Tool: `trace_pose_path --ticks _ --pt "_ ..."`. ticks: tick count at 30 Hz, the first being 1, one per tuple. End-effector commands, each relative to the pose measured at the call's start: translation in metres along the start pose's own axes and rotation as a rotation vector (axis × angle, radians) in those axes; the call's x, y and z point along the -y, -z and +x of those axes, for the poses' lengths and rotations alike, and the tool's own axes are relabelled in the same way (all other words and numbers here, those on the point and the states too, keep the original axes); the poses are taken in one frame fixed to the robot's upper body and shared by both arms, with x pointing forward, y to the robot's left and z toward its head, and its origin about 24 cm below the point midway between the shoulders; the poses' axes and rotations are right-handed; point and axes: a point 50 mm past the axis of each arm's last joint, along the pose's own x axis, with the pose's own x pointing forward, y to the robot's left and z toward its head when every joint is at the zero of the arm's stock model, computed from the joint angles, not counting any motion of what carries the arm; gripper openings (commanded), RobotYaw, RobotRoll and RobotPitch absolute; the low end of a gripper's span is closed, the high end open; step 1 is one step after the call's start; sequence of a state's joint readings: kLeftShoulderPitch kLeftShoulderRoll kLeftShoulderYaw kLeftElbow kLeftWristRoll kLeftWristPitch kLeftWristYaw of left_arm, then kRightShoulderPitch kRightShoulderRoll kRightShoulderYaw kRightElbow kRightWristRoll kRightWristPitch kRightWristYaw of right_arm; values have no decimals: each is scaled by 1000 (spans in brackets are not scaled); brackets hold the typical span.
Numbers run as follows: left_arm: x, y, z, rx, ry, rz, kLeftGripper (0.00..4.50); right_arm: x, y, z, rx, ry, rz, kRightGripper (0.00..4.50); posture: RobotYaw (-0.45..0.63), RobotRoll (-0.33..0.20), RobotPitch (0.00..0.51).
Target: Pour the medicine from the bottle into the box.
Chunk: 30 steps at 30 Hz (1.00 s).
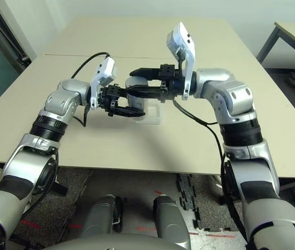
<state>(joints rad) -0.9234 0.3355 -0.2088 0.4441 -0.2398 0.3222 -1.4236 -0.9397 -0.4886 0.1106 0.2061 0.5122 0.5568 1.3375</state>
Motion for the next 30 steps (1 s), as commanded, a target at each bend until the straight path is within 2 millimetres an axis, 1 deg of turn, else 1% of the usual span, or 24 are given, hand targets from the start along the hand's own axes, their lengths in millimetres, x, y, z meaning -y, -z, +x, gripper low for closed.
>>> trace_pose_path --ticks 1,5,12,18,19,20,22,23,30 --pt "4 -9 11 -14 59 37 2682 0 -1 15 -21 -185 -61 2575 1 0 78" --pt "7 -11 16 -22 98 49 2682 6 5 23 -60 -288 -122 2575 6 0 81" --pt "11 -11 22 -24 132 50 2683 13 7 31 -76 -310 -145 2576 28 0 96" --pt "13 -12 21 -19 122 50 2683 15 3 28 -75 -298 -142 2576 26 0 101" --pt "12 -11 20 -18 118 49 2682 15 2 27 -70 -295 -143 3323 26 0 101" --pt "12 -11 20 -17 115 49 2682 15 1 26 -66 -292 -143 3553 25 0 98" --pt "12 -11 20 -15 109 47 2682 14 0 24 -62 -287 -142 4244 22 0 99" --pt "12 -11 19 -15 106 46 2682 14 0 24 -59 -285 -142 4498 22 0 99" --pt "9 -10 15 4 60 36 2682 8 -6 12 -48 -246 -136 4500 4 0 92"
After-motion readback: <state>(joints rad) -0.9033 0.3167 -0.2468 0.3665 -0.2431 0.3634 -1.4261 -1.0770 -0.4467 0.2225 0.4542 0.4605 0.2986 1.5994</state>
